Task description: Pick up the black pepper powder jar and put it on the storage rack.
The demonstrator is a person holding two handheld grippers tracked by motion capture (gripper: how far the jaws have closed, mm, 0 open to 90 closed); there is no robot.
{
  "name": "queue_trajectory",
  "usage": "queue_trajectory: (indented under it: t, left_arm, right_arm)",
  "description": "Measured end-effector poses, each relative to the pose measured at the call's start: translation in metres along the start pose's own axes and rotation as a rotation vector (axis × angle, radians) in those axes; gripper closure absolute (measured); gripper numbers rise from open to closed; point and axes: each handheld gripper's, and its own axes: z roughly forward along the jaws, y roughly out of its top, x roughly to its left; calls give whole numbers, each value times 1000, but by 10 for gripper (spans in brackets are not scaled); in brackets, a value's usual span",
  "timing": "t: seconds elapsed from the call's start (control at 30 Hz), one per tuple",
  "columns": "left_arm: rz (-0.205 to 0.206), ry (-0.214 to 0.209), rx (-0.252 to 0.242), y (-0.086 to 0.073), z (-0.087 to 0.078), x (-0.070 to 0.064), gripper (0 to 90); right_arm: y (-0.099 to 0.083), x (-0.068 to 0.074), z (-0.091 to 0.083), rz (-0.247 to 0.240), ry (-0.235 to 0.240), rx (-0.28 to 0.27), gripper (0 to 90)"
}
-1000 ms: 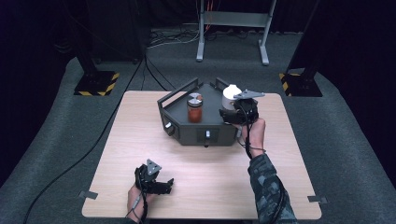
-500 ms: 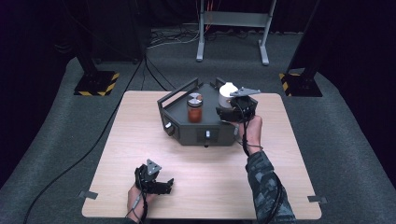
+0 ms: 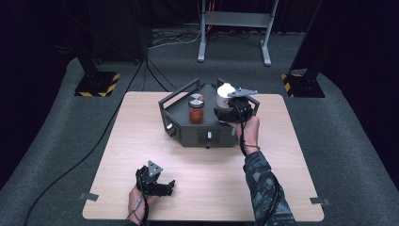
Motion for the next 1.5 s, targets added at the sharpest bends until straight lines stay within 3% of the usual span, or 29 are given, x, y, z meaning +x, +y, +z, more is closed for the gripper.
queue_trajectory:
  t: [0.73, 1.3, 1.5]
  left_arm:
    - [-5, -3, 0, 0, 0, 1, 17]
    - [-5, -3, 0, 0, 0, 1, 17]
    - [-5, -3, -1, 0, 0, 1, 17]
  right_arm:
    - [-8, 3, 26, 4, 41, 6, 296]
    - [-19, 6, 27, -9, 37, -39, 295]
    - [-16, 6, 27, -10, 37, -24, 291]
